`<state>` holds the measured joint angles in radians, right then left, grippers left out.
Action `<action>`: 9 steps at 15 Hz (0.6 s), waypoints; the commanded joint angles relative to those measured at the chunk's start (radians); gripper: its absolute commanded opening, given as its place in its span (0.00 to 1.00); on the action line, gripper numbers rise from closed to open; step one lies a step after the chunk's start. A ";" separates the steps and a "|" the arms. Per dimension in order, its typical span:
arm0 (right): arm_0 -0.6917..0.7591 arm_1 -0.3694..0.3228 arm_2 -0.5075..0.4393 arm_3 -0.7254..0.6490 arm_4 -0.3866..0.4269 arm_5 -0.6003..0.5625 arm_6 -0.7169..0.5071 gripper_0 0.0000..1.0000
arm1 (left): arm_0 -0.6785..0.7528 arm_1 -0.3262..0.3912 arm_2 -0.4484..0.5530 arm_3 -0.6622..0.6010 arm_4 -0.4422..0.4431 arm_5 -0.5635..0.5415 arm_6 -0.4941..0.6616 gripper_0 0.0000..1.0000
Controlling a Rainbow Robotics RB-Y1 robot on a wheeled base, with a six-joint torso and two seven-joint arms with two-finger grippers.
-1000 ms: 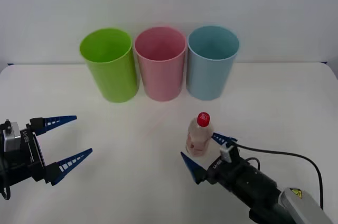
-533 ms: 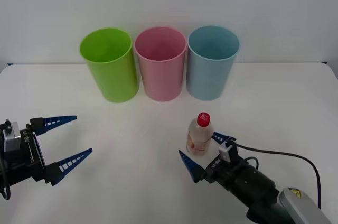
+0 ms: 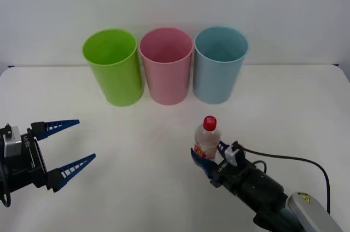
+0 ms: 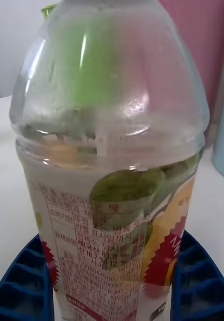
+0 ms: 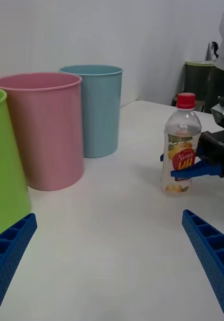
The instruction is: Grasp the object on the table and drop it into the matching bin: aluminum can to the light blue bin, PET bottle to the pink bin.
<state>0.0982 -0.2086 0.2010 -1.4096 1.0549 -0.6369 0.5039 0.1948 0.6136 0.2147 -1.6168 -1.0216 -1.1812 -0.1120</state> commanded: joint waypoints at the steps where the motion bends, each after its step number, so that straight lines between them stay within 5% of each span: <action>1: 0.000 0.000 0.000 0.000 -0.004 0.000 0.005 0.00 | 0.000 0.000 0.000 0.000 0.000 0.000 0.000 1.00; 9: 0.014 -0.044 0.000 -0.095 -0.064 -0.026 -0.001 0.00 | 0.000 0.000 0.000 0.000 0.000 0.000 0.000 1.00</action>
<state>0.1074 -0.2413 0.2010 -1.4788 0.9972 -0.6625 0.5070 0.1948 0.6136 0.2147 -1.6168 -1.0216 -1.1812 -0.1120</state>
